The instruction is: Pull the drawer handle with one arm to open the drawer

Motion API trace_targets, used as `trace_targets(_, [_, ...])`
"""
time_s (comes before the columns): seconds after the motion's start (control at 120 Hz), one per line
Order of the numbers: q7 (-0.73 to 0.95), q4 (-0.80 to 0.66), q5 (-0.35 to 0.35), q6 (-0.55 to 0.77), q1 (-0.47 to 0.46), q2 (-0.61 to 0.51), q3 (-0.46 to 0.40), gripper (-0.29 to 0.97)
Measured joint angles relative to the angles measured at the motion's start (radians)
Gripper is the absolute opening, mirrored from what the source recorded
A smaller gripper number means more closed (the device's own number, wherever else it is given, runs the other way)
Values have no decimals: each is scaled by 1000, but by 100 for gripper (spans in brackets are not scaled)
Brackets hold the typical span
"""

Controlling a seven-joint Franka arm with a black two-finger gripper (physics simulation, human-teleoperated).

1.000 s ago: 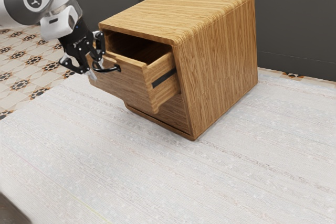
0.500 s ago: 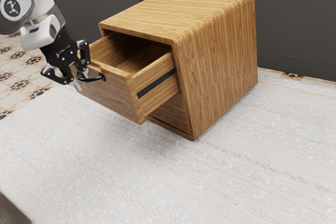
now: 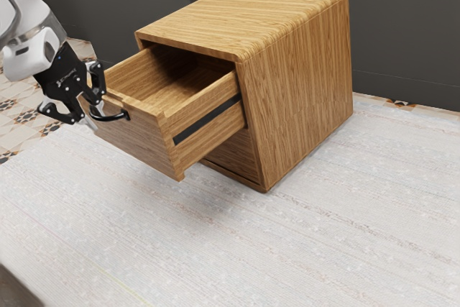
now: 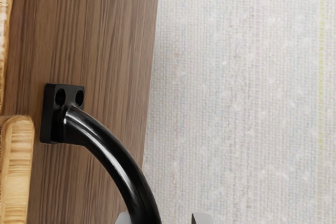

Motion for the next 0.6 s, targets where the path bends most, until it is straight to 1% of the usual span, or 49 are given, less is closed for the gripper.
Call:
trace_targets(0.05, [0,0,0,1,0,-1,0,5])
trace_targets(0.142, [1,0,1,0,-1,-1,0,8])
trace_targets(0.15, [1,1,1,0,-1,-1,0,5])
trace_targets(0.192, [2,2,1,1,-1,-1,0,10])
trace_targets(0.258, [2,6,1,0,-6,-8,1,13])
trace_targets(0.308, [2,9,0,-1,-12,-11,1,24])
trace_targets(0.392, [2,18,-3,-1,-15,-21,2,37])
trace_targets(0.517, [3,44,-13,-7,-15,-38,0,49])
trace_targets(0.6, [-2,49,-23,-11,-12,-51,2,55])
